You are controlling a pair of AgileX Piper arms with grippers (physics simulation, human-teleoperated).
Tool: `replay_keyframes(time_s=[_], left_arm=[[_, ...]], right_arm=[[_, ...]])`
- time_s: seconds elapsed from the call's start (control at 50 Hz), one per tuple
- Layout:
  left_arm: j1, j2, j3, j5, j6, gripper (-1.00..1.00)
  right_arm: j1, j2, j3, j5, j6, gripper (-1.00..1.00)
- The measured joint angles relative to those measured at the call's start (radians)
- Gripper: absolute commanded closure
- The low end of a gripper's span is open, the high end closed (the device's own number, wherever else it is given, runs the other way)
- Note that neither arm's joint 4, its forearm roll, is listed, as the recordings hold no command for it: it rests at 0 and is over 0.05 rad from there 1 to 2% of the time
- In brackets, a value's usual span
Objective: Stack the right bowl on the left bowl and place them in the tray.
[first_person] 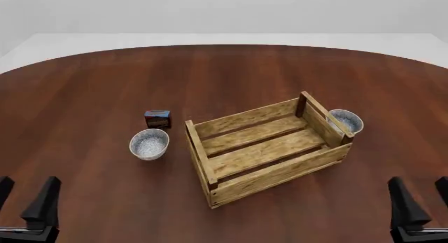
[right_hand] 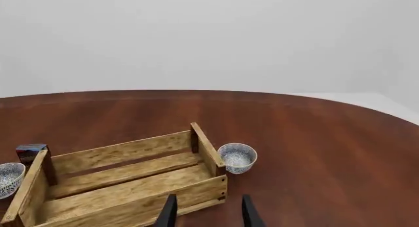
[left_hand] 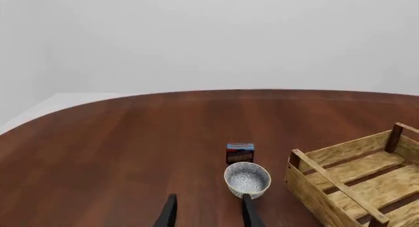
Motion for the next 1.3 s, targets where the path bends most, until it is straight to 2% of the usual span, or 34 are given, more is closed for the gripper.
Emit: replay_keyframes(time_s=[0.22, 0.4, 0.94, 1.3], left_arm=[[0.003, -0.01, 0.004, 0.012, 0.0, -1.0], [-0.004, -0.012, 0.004, 0.014, -0.003, -1.0], [-0.025, -0.022, -0.005, 0.032, -0.008, -1.0], [-0.029, -0.027, -0.02, 0.048, -0.009, -1.0]], right_arm=[[0.015, 0.026, -0.042, 0.034, -0.002, -1.0], [0.049, 0.154, -0.133, 0.048, 0.013, -1.0], [0.031, 0.568, -0.555, 0.227, -0.019, -1.0], [0.007, 0.88, -0.819, 0.31, -0.042, -1.0]])
